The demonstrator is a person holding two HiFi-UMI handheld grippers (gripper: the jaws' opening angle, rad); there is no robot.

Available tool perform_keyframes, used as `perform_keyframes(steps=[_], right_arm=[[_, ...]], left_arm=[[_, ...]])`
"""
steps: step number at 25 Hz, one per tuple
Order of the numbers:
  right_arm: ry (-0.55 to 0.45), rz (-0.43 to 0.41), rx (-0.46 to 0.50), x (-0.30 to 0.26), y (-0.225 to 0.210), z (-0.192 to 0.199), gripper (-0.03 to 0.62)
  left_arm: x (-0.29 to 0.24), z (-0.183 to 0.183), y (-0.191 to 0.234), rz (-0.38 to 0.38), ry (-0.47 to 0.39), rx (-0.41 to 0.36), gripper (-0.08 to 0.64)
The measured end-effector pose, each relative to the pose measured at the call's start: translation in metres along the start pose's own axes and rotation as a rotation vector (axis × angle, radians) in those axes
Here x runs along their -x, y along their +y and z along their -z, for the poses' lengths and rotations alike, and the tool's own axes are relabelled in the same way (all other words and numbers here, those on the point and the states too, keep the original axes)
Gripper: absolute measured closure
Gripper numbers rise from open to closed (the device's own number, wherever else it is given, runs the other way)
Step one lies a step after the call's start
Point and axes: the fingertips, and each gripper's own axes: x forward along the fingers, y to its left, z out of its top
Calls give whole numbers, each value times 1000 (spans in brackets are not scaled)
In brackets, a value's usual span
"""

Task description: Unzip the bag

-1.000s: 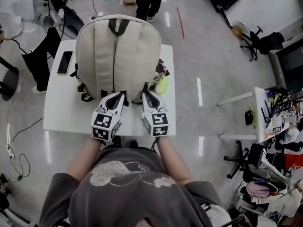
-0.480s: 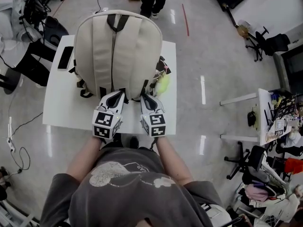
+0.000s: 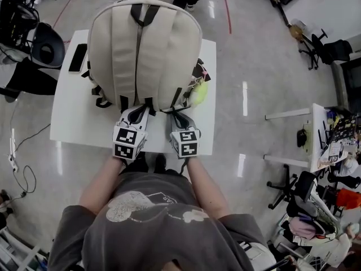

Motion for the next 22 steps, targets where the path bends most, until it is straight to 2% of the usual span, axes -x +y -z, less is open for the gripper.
perform_keyframes(steps=[4, 9, 18, 22], right_arm=[[38, 10, -10, -2, -2, 14, 555], [137, 3, -7, -9, 0, 35, 555], [221, 20, -58, -13, -6, 48, 555], [226, 24, -81, -12, -7, 49, 555]], left_arm=[[-3, 17, 1, -1, 33, 16, 554], [-4, 33, 3, -9, 60, 39, 554], [-1, 36, 2, -6, 66, 39, 554], [0, 35, 2, -3, 59, 39, 554]])
